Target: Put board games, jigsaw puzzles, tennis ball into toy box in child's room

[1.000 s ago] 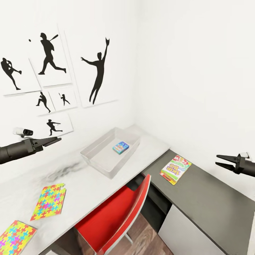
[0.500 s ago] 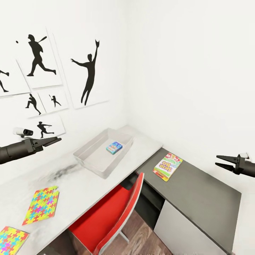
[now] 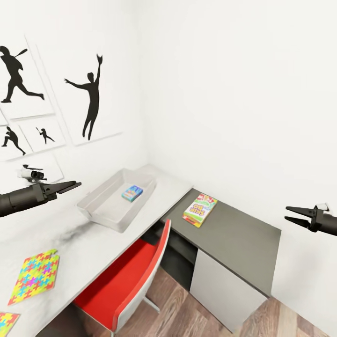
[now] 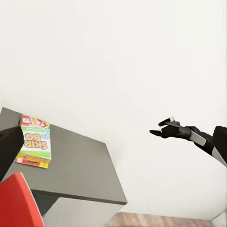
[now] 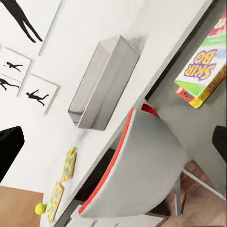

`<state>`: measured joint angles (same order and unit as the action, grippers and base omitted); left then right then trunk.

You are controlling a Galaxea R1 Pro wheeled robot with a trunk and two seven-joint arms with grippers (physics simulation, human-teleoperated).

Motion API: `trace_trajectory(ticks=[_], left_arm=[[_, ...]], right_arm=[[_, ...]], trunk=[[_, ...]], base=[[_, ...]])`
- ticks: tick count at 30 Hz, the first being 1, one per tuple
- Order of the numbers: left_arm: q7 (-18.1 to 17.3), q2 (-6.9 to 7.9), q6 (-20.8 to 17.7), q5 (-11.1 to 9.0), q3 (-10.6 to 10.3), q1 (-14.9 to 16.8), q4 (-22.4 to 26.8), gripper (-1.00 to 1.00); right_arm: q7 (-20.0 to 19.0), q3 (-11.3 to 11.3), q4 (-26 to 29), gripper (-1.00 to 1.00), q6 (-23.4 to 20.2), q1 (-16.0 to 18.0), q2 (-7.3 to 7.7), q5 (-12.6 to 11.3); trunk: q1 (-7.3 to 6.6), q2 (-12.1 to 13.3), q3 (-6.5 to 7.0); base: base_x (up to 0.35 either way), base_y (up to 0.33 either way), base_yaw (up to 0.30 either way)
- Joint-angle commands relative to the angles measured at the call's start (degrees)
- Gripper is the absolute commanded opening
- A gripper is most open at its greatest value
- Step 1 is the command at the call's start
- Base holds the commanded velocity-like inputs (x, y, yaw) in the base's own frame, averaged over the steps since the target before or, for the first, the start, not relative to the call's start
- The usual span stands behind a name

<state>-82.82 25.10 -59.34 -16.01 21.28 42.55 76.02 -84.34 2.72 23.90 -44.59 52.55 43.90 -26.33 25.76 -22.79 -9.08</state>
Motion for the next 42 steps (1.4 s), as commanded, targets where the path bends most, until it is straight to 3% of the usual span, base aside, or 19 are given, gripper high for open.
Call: trace_trajectory(ticks=[1, 42], left_arm=[[-0.1, 0.03, -0.6, -0.1, 0.0, 0.0, 0.0, 1.00], [-0.1, 0.03, -0.5, 0.0, 0.1, 0.0, 0.0, 1.00]], right_arm=[[-0.1, 0.3, -0.1, 1.00, -0.6, 0.1, 0.03, -0.3], [0.0, 0.3, -1.0, 1.00, -0.2, -1.0, 0.13, -0.3]], trunk=[[0.02, -0.1, -0.10], [0.02, -0.1, 1.36]], base=[[-0.187, 0.000, -0.278], [-0.187, 0.006, -0.277]])
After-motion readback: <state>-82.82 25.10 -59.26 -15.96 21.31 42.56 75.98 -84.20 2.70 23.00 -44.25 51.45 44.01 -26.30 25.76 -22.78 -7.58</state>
